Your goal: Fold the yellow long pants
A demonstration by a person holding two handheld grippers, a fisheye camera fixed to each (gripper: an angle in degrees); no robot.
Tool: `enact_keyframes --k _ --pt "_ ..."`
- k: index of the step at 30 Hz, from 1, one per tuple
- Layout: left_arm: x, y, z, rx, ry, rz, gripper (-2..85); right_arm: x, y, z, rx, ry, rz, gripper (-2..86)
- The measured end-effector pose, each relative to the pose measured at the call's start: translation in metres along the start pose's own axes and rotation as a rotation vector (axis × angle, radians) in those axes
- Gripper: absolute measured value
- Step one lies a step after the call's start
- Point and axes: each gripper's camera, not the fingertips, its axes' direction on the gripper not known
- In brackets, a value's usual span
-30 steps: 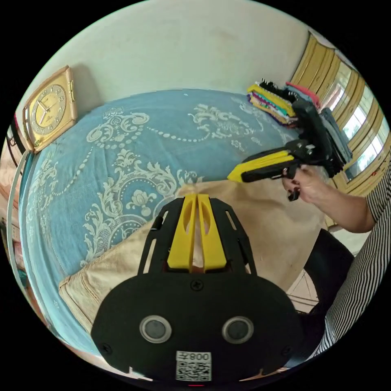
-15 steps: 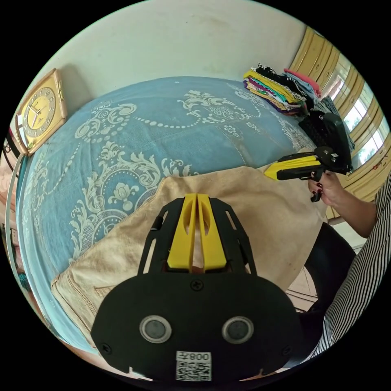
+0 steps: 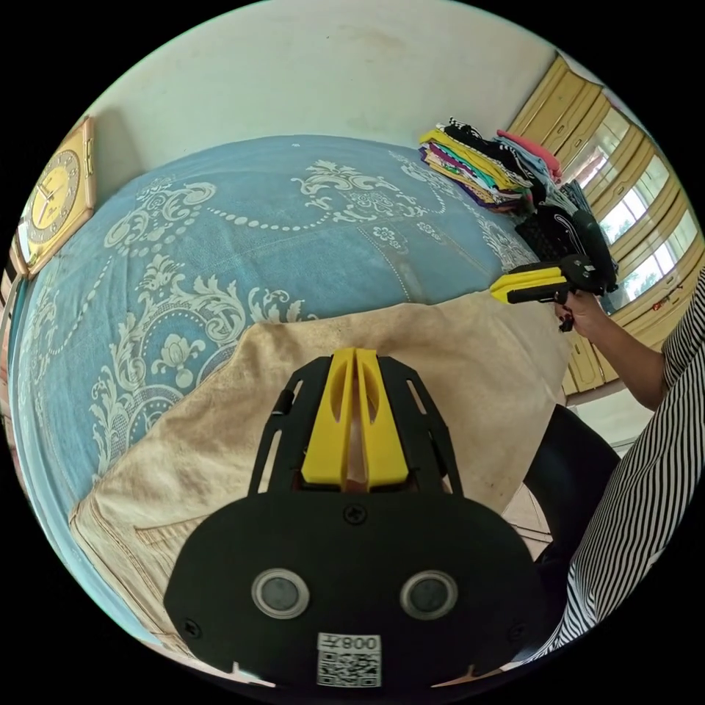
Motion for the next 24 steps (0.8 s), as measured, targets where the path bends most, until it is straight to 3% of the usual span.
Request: enact_keyframes --k 10,14,17,21,24 --pt "0.003 0.013 0.001 -0.015 -0.002 -0.014 0.2 -0.005 0.022 -0.022 0.005 -0.016 0.048 0.4" --pt "0.005 0.028 -0.032 0.096 -0.024 -0.081 0.2 -0.009 0.034 -0.044 0.065 -0.005 0.114 0.2" --pt "-0.004 0.053 -0.058 0.123 -0.144 -0.168 0.1 -0.021 0.044 -0.06 0.113 -0.061 0.118 0.1" --pt "-0.039 0.09 -0.06 0.015 -0.391 -0.341 0.1 -0.037 0.057 -0.056 0.062 -0.071 0.111 0.0" --pt "-0.065 0.112 -0.048 0.006 -0.296 -0.43 0.1 -0.041 0.067 -0.049 0.036 -0.05 0.133 0.0"
